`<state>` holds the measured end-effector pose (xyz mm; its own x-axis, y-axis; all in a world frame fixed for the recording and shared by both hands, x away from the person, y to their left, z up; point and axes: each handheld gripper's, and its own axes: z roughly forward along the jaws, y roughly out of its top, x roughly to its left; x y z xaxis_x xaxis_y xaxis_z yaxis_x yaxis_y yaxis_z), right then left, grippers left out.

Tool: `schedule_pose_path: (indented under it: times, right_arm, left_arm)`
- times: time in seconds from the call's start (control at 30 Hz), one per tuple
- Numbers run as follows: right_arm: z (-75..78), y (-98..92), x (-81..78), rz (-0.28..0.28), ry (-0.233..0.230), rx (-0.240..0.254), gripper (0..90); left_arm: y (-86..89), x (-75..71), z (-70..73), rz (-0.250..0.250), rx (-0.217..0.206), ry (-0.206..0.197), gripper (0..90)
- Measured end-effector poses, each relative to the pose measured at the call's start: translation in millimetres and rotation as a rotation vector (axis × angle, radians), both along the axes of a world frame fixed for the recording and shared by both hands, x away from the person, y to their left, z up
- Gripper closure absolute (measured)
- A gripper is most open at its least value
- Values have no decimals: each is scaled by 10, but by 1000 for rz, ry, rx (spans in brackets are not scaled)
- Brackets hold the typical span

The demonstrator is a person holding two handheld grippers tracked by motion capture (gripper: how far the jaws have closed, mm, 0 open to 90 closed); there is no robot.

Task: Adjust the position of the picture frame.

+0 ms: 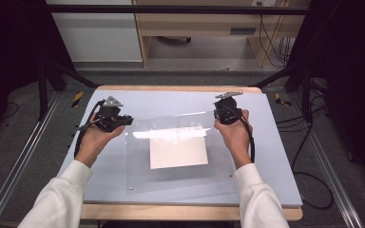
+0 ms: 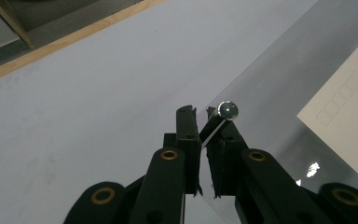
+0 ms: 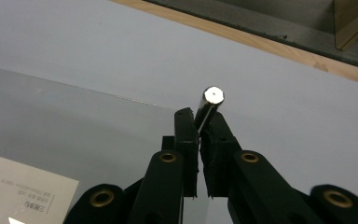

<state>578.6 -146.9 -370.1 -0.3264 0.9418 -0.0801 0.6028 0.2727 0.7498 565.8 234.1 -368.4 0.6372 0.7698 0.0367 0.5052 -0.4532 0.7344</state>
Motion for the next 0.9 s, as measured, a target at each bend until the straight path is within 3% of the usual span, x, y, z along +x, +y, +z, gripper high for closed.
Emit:
schedule_pose_path:
  times: [0.13, 0.33, 0.67, 0.9]
  right_arm:
    - [-81, -26, 14, -5, 16, -7, 858]
    - [-351, -91, 42, -19, 79, -7, 858]
    - [-523, -71, -32, -20, 124, -18, 859]
    - [-729, -67, 33, -16, 151, -10, 858]
  left_arm:
    - [-27, 91, -83, -7, -2, 17, 825]
    - [-102, 280, -299, -22, 19, 59, 823]
    - [-80, 352, -476, -20, 19, 94, 822]
    - [-79, 426, -736, -2, 1, 132, 826]
